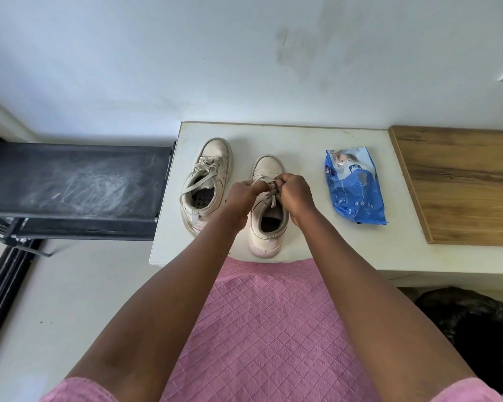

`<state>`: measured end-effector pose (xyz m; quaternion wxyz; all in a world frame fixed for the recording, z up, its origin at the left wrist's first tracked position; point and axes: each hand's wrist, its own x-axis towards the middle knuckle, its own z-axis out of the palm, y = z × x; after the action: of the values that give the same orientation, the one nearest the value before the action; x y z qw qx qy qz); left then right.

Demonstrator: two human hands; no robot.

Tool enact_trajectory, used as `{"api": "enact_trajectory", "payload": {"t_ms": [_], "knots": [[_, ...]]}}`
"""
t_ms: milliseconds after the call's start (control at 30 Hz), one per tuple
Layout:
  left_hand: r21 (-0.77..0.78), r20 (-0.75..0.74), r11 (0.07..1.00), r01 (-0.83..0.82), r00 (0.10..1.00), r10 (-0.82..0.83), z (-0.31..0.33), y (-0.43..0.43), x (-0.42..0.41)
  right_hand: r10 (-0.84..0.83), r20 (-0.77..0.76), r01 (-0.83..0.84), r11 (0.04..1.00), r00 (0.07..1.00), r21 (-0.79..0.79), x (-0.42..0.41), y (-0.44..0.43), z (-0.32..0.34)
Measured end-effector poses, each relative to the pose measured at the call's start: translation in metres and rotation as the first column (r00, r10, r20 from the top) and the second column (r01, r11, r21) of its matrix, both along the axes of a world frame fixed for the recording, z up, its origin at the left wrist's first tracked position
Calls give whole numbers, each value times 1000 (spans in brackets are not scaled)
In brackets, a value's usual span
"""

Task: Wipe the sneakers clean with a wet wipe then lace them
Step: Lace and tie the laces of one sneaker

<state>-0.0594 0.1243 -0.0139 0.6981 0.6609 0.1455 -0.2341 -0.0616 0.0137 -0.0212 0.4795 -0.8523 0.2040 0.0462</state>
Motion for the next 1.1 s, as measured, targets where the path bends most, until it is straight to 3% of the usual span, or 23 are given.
{"api": "enact_trajectory", "payload": {"t_ms": [100, 233, 267, 300, 367, 433, 600, 800, 900, 967, 1033, 1067, 1100], "knots": [[240, 119, 970, -46, 993, 17, -2, -5, 3, 13, -15, -13, 999, 1000, 34, 3, -3, -3], [579, 199, 811, -86, 979, -39, 0, -8, -6, -8, -17, 10, 994, 1000, 113, 4, -6, -6], [626, 282, 771, -119, 956, -81, -2, -5, -7, 1, -13, 0, 993, 1000, 118, 4, -7, -6], [666, 394, 731, -149, 903, -174, -3, -2, -8, 13, -11, -12, 992, 1000, 127, 4, -8, -6], [745, 586, 624, -236, 679, -443, -4, 5, -8, 25, -22, -20, 985, 999, 172, 5, -9, -5], [790, 610, 533, -302, 476, -634, -7, 11, -2, 18, -39, -10, 976, 999, 217, 6, -10, -4], [866, 477, 358, -350, 362, -801, -2, 17, 8, -22, -45, 34, 950, 999, 310, 5, -11, -4], [960, 279, 228, -162, 533, -799, 11, 3, -1, -22, -53, 36, 958, 998, 285, 4, -12, -8], [966, 250, 237, -103, 604, -756, 13, 0, -3, -13, -61, 29, 963, 998, 269, 6, -12, -10], [945, 248, 326, -28, 711, -658, 13, -3, 4, -7, -57, 21, 968, 998, 252, 8, -12, -11], [843, 271, 537, 29, 839, -472, 14, -4, 12, -10, -59, 25, 967, 998, 252, 8, -12, -13], [786, 300, 618, 23, 860, -413, 13, -3, 14, -16, -55, 30, 967, 998, 254, 9, -12, -13], [774, 340, 633, 5, 840, -422, 13, -1, 15, -18, -54, 31, 966, 998, 256, 9, -12, -13]]}}
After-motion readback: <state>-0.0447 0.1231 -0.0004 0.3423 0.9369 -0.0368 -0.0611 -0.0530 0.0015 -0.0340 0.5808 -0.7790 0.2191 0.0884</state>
